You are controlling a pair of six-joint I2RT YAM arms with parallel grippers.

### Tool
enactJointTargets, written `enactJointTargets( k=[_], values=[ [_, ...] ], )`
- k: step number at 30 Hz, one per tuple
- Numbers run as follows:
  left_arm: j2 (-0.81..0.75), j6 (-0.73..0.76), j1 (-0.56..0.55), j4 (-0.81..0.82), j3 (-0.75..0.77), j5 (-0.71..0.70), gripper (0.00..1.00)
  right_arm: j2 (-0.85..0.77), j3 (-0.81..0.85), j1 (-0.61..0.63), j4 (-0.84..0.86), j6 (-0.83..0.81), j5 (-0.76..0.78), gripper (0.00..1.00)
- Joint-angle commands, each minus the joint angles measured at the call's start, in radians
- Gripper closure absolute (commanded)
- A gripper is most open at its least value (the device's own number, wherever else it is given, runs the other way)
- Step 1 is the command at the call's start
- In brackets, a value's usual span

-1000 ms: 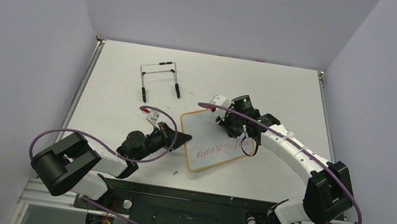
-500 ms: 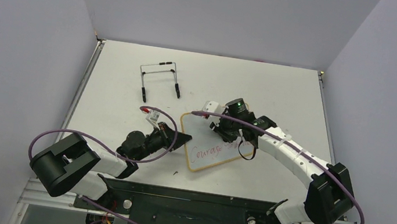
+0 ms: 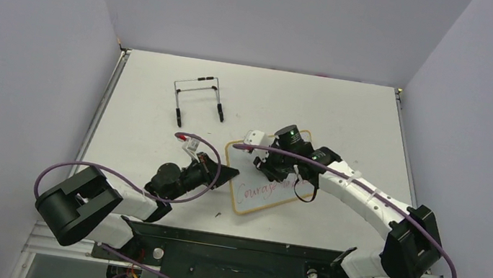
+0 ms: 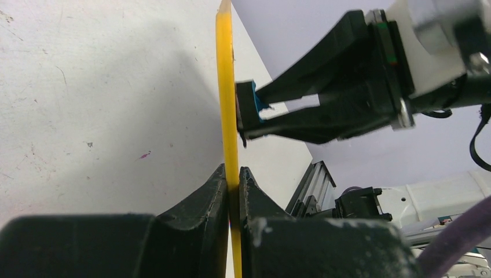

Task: Erase the whiteboard
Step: Erase the whiteboard at the whiteboard stand.

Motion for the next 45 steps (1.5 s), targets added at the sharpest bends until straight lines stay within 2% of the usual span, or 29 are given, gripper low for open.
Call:
enactJointTargets(
  k=[1,2,5,9,14,17,20,23,24,30,35,39,41,44,45],
  values=[
    [-0.038,0.013,-0.02,0.113,0.052,0.039,1.0,-0.034,0.041,0.06,-0.021,-0.027,-0.113,1.0],
    [-0.032,0.014,-0.021,0.111,0.055,0.039,1.0,-0.035,0.039,0.062,-0.012,-0.015,-0.097,1.0],
    [-0.015,0.015,-0.027,0.111,0.07,0.04,1.0,-0.035,0.022,0.043,0.071,0.036,0.08,1.0],
    [0.007,0.017,-0.035,0.115,0.085,0.048,1.0,-0.018,0.015,-0.054,0.116,0.113,0.157,1.0],
    [0.019,0.019,-0.043,0.116,0.097,0.057,1.0,-0.04,0.016,-0.041,0.088,0.091,0.042,1.0],
    [0.017,0.02,-0.047,0.116,0.097,0.054,1.0,-0.035,0.031,0.041,0.015,0.015,-0.095,1.0],
    [0.01,0.021,-0.051,0.116,0.089,0.047,1.0,-0.026,0.049,0.091,-0.042,-0.036,-0.166,1.0],
    [-0.004,0.025,-0.051,0.113,0.08,0.039,1.0,-0.028,0.044,0.091,-0.038,-0.039,-0.137,1.0],
    [-0.005,0.026,-0.052,0.111,0.077,0.036,1.0,-0.03,0.034,0.084,-0.009,-0.029,-0.084,1.0],
    [-0.009,0.028,-0.052,0.114,0.079,0.046,1.0,-0.025,-0.004,-0.091,0.095,0.086,0.102,1.0],
    [-0.024,0.03,-0.051,0.125,0.062,0.051,1.0,-0.039,-0.014,-0.096,0.067,0.07,-0.008,1.0],
    [-0.044,0.035,-0.052,0.125,0.045,0.037,1.0,-0.045,0.003,-0.027,-0.008,-0.008,-0.182,1.0],
    [-0.049,0.038,-0.052,0.124,0.039,0.032,1.0,-0.04,0.009,0.004,-0.036,-0.031,-0.21,1.0],
    [-0.051,0.039,-0.051,0.126,0.039,0.031,1.0,-0.033,0.014,0.013,-0.018,-0.008,-0.156,1.0],
    [-0.051,0.039,-0.051,0.126,0.039,0.031,1.0,-0.034,0.008,0.005,0.018,0.006,-0.093,1.0]
  ],
)
